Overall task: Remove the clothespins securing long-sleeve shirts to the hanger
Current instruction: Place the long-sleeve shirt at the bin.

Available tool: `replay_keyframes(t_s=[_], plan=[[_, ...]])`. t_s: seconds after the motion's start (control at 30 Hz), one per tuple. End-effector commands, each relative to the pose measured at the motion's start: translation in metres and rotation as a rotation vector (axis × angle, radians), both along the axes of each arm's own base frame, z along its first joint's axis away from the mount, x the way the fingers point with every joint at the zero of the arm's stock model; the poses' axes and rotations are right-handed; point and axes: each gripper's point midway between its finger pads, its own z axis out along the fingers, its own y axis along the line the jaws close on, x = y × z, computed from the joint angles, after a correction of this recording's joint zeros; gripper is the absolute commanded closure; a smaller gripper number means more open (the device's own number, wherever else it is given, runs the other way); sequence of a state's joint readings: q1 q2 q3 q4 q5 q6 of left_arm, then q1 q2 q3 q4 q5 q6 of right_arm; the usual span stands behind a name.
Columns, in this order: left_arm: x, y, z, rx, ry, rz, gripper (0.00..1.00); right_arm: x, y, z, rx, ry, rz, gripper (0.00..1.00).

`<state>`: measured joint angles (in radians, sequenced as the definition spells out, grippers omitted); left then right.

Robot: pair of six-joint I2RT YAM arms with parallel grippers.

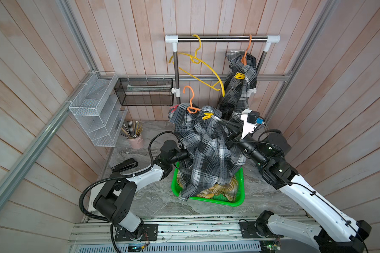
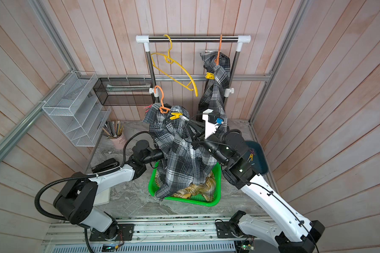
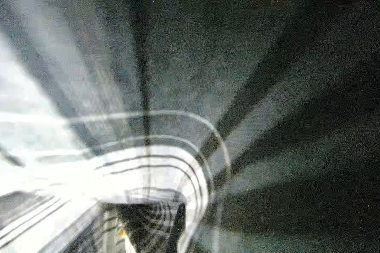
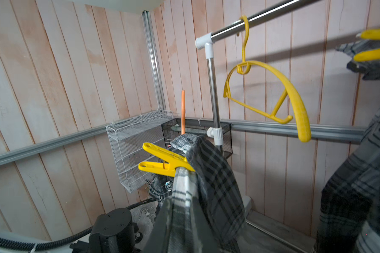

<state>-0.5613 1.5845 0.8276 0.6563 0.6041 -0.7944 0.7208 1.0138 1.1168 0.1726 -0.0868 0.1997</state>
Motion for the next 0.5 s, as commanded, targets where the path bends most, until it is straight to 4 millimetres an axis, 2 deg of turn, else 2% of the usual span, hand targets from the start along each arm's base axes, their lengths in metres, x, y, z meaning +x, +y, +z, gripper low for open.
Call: replay_keyframes(t_s=[0.0,0.1,0.13,0.17,0.23,0.3,0.33,0.47], plan=[[0.0,0.007,-0.003,-0.01,-0.028,0.033,1.0,-0.003,-0.02,0.002,0.084,0.003,-0.042,1.0],[0.004,0.024,-0.021,0.022,0.009,0.064,1.0,-0.001,-0.027,-0.029,0.072,0.051,-0.057,1.0],[0.005,0.032,-0.026,0.031,0.025,0.078,0.95,-0.002,-0.028,-0.039,0.063,0.059,-0.058,1.0],[0.006,0.041,-0.03,0.034,0.037,0.092,0.89,-0.002,-0.029,-0.049,0.057,0.071,-0.061,1.0],[0.006,0.059,-0.036,0.04,0.057,0.125,0.66,-0.001,-0.032,-0.07,0.047,0.1,-0.069,1.0],[0.005,0.075,-0.038,0.051,0.059,0.153,0.49,0.001,-0.036,-0.086,0.046,0.124,-0.07,1.0],[0.004,0.083,-0.037,0.064,0.056,0.169,0.43,0.001,-0.036,-0.094,0.042,0.139,-0.068,1.0],[0.0,0.108,-0.023,0.144,-0.001,0.237,0.35,0.002,-0.036,-0.114,0.016,0.172,-0.053,1.0]])
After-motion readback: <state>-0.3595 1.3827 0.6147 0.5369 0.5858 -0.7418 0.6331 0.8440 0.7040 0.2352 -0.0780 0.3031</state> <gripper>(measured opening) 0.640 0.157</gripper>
